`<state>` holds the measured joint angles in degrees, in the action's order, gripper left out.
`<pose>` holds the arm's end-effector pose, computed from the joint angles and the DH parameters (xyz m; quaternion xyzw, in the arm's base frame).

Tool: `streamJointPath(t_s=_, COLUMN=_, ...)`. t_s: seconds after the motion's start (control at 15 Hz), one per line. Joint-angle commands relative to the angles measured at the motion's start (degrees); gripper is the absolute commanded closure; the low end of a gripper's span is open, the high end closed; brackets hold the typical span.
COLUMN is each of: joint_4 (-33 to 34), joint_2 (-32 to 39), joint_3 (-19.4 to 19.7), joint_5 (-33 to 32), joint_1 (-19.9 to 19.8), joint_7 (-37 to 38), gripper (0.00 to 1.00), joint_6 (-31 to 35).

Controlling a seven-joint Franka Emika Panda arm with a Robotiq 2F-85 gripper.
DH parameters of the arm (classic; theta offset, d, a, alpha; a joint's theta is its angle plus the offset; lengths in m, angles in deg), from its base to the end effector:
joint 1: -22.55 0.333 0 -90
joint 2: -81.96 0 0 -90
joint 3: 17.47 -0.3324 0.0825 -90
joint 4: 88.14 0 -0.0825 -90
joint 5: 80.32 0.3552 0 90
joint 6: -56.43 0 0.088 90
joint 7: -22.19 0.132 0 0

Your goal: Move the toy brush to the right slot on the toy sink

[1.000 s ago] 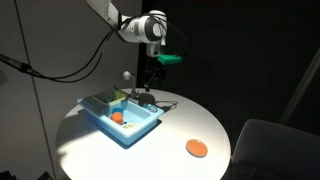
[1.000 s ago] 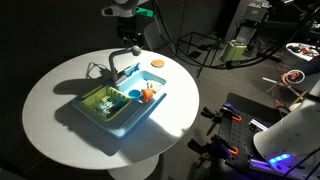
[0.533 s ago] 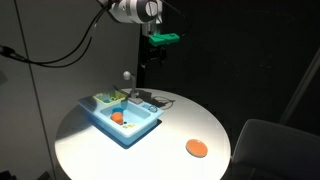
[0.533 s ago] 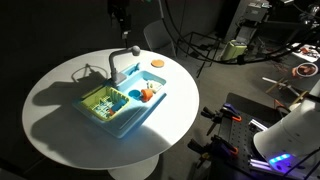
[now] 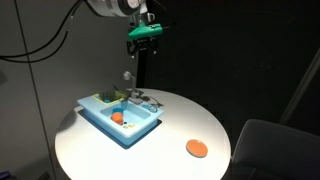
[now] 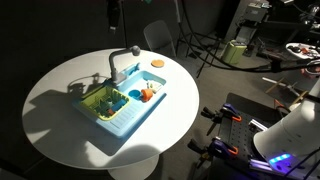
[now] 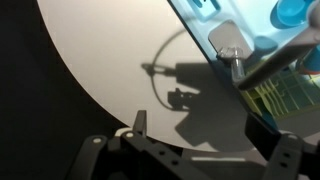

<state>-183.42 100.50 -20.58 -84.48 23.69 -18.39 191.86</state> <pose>0.6712 0.0435 0.4639 0.9009 0.3907 0.1716 0.0791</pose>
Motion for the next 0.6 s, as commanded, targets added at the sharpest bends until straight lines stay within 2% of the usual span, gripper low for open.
streamJointPath(t_s=0.0, joint_4=-7.43, joint_2=-5.53, joint_3=-0.19, joint_5=-1.54, joint_1=1.04, joint_7=8.96, gripper=0.00, joint_6=4.60)
streamJointPath(t_s=0.53, joint_4=-17.99, joint_2=-16.07, joint_3=-0.76, joint_5=-6.14, joint_1=3.50, joint_7=21.59, gripper=0.00, joint_6=12.23)
